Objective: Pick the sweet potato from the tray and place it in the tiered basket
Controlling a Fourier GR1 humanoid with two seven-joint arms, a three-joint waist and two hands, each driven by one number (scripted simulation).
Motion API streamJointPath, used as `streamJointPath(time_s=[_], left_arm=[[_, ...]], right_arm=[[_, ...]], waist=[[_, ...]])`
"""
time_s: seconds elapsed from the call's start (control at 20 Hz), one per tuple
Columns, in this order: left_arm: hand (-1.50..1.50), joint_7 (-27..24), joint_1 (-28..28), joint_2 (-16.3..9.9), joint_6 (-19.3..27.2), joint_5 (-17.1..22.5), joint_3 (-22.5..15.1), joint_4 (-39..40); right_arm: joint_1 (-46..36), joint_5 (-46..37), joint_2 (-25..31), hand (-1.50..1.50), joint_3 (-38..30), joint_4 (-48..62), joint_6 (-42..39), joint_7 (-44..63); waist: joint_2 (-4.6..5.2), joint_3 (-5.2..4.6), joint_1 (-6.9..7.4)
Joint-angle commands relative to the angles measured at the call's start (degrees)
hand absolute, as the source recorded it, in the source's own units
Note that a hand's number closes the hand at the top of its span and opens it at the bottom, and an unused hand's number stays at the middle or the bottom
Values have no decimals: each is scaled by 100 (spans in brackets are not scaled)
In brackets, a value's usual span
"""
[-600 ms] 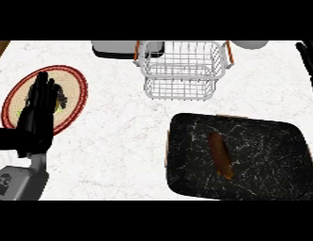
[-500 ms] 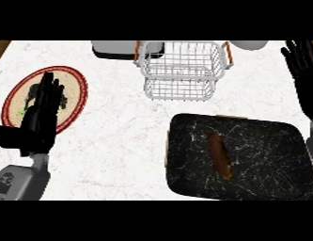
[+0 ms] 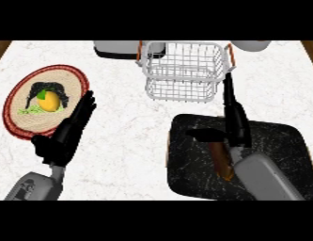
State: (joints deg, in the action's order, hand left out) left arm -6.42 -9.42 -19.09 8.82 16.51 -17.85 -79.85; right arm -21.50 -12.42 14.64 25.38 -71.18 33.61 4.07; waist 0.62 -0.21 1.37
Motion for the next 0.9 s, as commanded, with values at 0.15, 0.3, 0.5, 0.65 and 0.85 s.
streamJointPath(time_s=[0.15,0.3,0.5,0.65,0.85], left_arm=[[0,-102,392,224,-14,-228,-366,7],[0,-139,197,89,-142,-113,-96,365],[0,30,122,-24,-194,-47,-32,282],[0,82,63,44,-175,-44,-61,282],[0,67,83,-47,-244,-19,-2,313]], right_arm=[[-658,-2262,-660,-150,1204,693,925,1151],[-938,-3073,-527,-150,1545,713,280,2386],[-1236,-3702,-260,-150,1828,1037,-920,3500],[-1239,-3910,-195,-150,2158,1230,-1989,4231],[-1464,-4010,-315,-150,2448,1127,-3399,5284]], waist=[[-106,1,-43],[-147,-26,-184],[-259,-79,-265],[-248,-89,-297],[-246,-79,-222]])
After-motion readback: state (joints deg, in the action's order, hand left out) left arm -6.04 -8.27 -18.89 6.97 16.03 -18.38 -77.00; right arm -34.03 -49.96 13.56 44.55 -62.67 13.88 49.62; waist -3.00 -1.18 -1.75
